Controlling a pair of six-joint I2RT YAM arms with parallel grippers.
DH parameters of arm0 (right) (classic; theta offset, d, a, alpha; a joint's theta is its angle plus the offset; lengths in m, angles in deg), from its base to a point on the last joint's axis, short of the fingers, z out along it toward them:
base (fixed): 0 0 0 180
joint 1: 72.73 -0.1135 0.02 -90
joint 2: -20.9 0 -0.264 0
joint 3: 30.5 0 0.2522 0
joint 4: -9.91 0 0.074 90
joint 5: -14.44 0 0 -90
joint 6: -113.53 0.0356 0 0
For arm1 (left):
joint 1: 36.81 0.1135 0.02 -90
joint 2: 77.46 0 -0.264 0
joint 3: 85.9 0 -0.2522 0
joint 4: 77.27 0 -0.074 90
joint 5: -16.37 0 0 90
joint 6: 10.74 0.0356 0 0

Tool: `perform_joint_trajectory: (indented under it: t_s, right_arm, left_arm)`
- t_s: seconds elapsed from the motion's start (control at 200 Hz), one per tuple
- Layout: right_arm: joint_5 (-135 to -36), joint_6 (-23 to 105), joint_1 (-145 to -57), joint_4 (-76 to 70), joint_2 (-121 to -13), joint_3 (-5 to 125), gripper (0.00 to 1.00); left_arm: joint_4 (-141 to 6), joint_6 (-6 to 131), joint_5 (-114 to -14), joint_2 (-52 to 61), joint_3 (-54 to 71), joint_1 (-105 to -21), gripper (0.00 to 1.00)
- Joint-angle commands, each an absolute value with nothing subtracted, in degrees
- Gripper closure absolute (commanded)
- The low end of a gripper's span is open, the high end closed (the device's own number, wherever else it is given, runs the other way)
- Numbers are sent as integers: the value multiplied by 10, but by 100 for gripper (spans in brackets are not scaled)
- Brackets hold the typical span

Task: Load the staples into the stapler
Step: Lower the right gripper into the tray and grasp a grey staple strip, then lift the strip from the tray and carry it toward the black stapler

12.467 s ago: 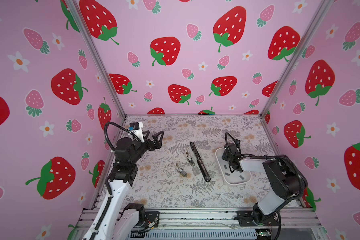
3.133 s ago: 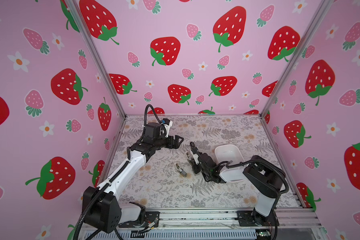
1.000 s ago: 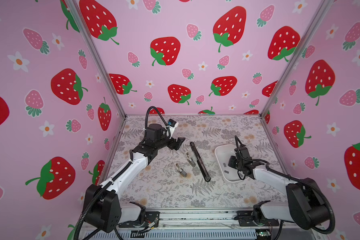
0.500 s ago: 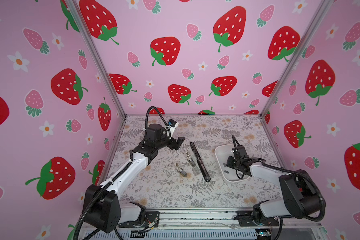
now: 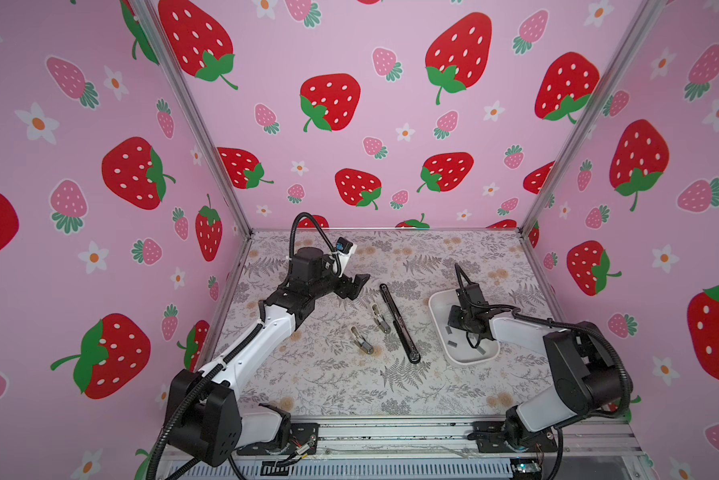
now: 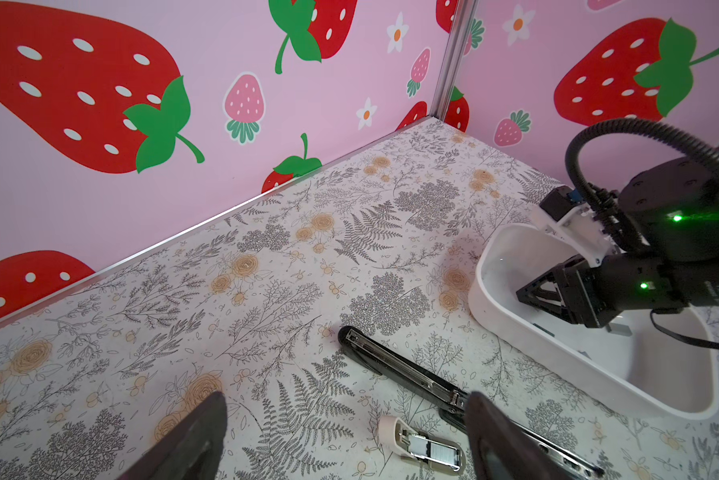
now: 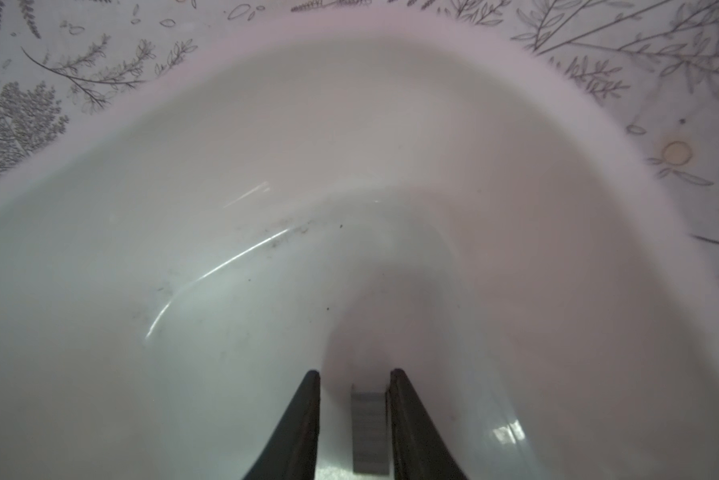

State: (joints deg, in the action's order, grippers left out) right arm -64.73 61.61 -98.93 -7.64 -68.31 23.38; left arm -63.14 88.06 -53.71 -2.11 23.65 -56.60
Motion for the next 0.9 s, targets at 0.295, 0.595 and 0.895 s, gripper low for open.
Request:
perform_joint_trajectory:
  t_s: [0.295, 0.595, 0.895]
  right_arm:
    - [-591, 618, -1016, -149, -715, 249, 76]
    - [-593, 619, -1021, -149, -727, 252, 85]
    - [-592, 605, -1031, -120, -696, 242, 90]
  left_arm:
    - [-641, 890, -534, -35, 243, -570, 10]
    - [-642, 891, -534, -34, 243, -571, 10]
    - [-641, 895, -524, -38, 246, -572, 10]
